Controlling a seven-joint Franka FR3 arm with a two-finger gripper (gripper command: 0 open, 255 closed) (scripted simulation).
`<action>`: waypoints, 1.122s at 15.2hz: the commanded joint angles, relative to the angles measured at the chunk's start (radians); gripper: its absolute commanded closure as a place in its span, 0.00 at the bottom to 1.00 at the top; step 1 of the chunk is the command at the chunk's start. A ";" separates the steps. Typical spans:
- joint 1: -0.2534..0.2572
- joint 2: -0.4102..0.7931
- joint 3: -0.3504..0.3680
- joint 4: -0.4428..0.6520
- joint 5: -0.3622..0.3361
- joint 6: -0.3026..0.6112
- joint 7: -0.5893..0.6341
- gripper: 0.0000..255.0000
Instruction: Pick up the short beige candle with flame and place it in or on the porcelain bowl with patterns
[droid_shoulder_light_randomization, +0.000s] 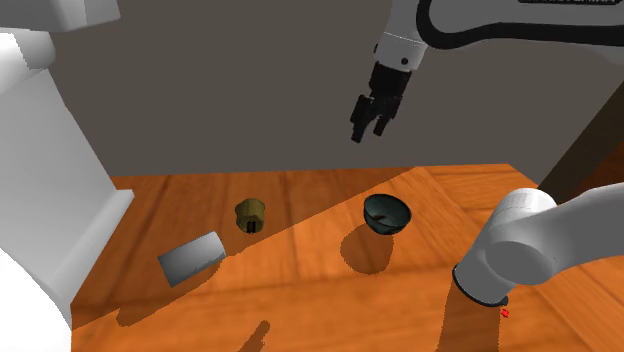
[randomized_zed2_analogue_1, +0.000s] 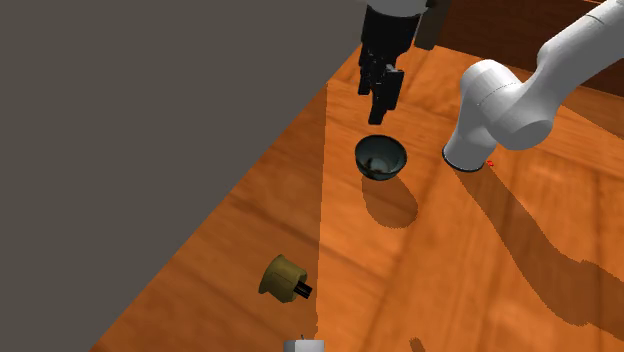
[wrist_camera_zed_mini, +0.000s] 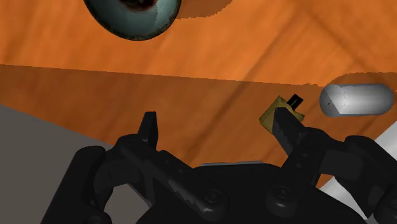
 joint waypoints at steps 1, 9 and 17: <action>0.002 0.049 0.052 0.003 0.011 0.043 0.066 0.00; 0.000 0.270 0.244 0.055 0.007 0.180 0.330 0.00; -0.012 0.581 0.404 0.202 -0.112 0.275 0.633 0.00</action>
